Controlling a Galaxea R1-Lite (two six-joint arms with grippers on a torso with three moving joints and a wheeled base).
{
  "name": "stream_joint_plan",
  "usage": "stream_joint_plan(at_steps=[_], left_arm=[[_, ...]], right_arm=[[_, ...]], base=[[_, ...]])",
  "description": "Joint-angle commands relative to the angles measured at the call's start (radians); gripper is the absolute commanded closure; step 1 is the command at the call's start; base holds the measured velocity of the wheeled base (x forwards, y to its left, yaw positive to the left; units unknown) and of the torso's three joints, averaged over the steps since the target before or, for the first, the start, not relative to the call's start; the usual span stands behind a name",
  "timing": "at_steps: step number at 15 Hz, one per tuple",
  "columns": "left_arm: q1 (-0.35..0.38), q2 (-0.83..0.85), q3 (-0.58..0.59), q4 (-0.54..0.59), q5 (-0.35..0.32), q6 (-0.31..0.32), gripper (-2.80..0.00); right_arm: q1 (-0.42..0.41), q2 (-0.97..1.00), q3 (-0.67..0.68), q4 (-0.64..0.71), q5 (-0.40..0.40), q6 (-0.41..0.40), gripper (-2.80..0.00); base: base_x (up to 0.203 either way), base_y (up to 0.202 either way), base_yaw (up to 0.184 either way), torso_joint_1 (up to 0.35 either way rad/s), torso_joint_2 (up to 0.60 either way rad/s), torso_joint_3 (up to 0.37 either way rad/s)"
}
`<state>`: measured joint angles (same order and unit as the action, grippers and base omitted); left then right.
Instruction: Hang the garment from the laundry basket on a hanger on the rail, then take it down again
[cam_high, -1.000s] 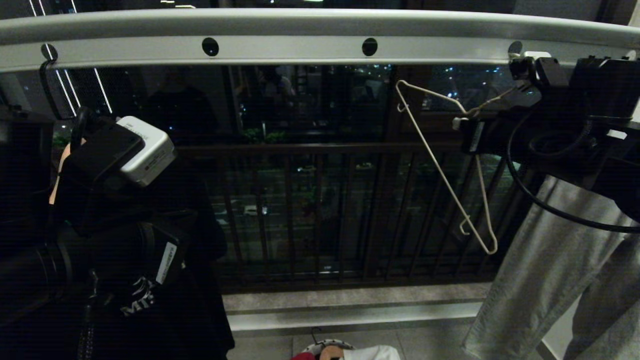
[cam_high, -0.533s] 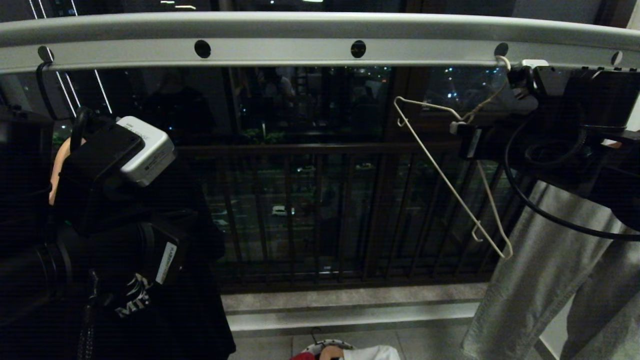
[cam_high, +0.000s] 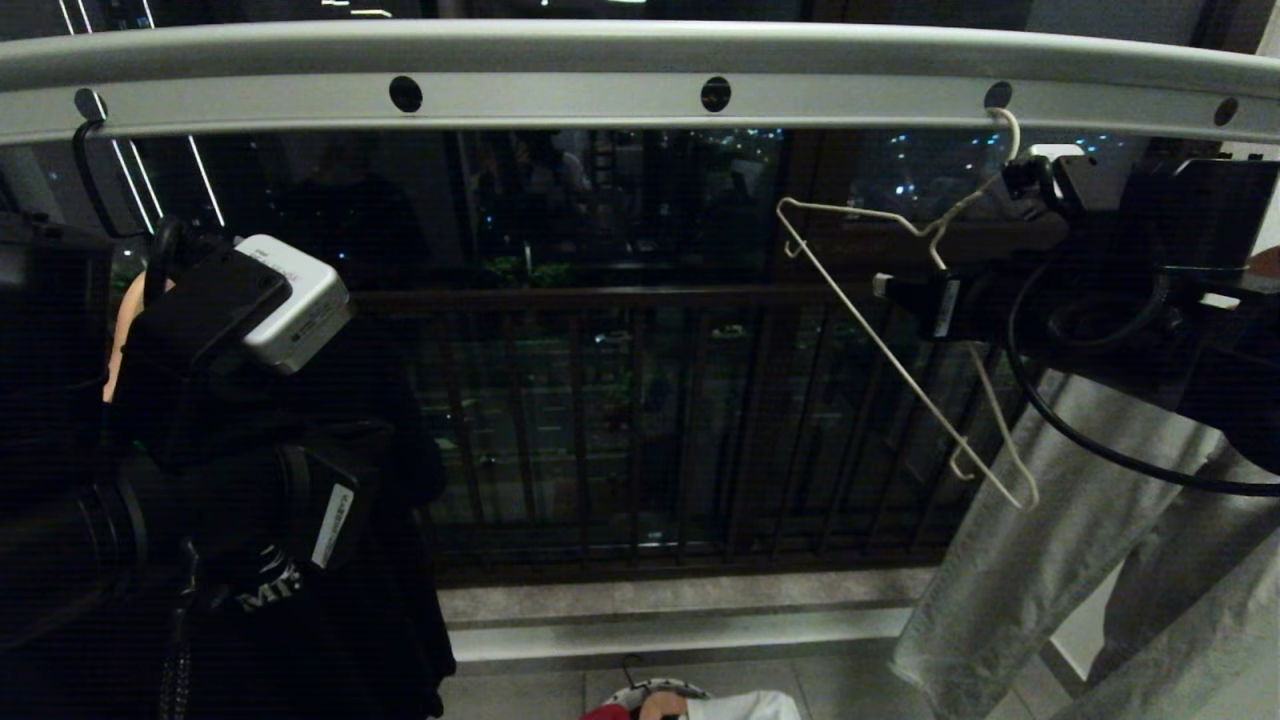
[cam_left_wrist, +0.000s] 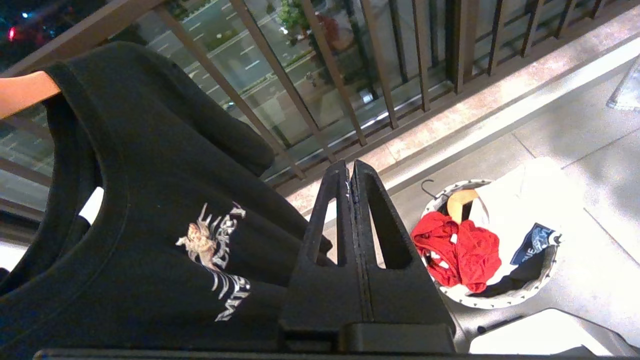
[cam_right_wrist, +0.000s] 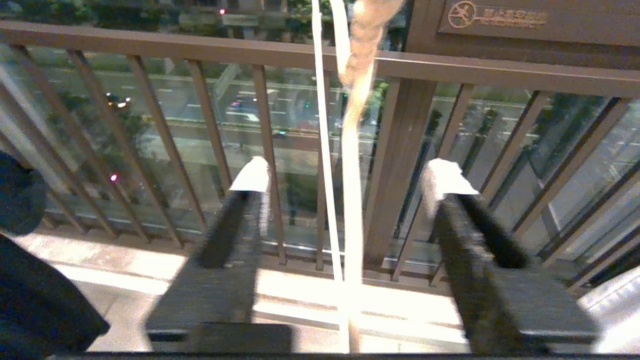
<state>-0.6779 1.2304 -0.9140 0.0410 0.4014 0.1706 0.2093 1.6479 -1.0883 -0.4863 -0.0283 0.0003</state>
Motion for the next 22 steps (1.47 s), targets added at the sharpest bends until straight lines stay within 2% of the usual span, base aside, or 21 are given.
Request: stream_joint_plan(at_steps=[1, 7, 13, 17, 18, 22], left_arm=[[0.000, 0.001, 0.000, 0.000, 0.002, 0.001, 0.00], [0.000, -0.005, 0.000, 0.000, 0.002, 0.001, 0.00], [-0.002, -0.019, 0.004, 0.000, 0.002, 0.015, 0.00], [-0.002, -0.037, 0.005, 0.000, 0.002, 0.017, 0.00], [-0.002, -0.059, 0.012, 0.000, 0.001, 0.017, 0.00], [-0.002, -0.169, 0.068, 0.001, -0.005, 0.044, 0.00]], right_arm=[[0.016, -0.051, 0.029, -0.005, 0.000, 0.000, -2.80], [0.041, -0.189, 0.121, -0.002, 0.000, -0.002, -2.80], [0.042, -0.415, 0.244, 0.001, 0.003, -0.002, -2.80], [0.044, -0.598, 0.266, 0.117, 0.009, -0.003, -2.80], [0.044, -0.650, 0.266, 0.159, 0.010, -0.004, 0.00], [0.044, -0.826, 0.247, 0.390, 0.012, -0.018, 0.00]], base=[[0.000, 0.000, 0.000, 0.000, 0.00, 0.000], [0.000, 0.000, 0.000, 0.000, 0.00, 0.000], [0.000, 0.000, 0.000, 0.000, 0.00, 0.000], [0.000, 0.000, 0.000, 0.000, 0.00, 0.000], [0.000, 0.000, 0.000, 0.000, 0.00, 0.000], [0.000, 0.000, 0.000, 0.000, 0.00, 0.000]])
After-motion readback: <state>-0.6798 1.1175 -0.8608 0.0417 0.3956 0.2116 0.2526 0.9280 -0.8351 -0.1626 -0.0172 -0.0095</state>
